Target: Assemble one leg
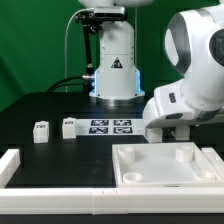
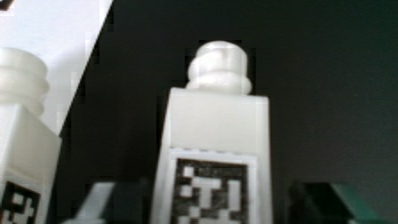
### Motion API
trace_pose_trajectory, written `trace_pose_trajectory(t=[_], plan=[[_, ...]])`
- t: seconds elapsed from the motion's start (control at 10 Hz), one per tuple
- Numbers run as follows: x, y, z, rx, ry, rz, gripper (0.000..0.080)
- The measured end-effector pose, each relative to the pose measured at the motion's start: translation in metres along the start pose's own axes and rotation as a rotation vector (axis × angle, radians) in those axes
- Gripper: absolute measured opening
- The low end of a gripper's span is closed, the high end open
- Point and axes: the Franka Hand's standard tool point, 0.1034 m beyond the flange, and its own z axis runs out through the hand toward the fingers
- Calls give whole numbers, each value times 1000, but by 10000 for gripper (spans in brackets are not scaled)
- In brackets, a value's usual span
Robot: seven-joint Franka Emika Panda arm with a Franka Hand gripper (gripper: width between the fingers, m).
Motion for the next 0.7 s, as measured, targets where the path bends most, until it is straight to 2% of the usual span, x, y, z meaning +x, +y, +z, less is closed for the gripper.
trace_pose_trajectory(t=[0.1, 0.7], plan=[[0, 0, 0, 0, 0, -1, 289], [0, -1, -1, -1, 2, -2, 290]])
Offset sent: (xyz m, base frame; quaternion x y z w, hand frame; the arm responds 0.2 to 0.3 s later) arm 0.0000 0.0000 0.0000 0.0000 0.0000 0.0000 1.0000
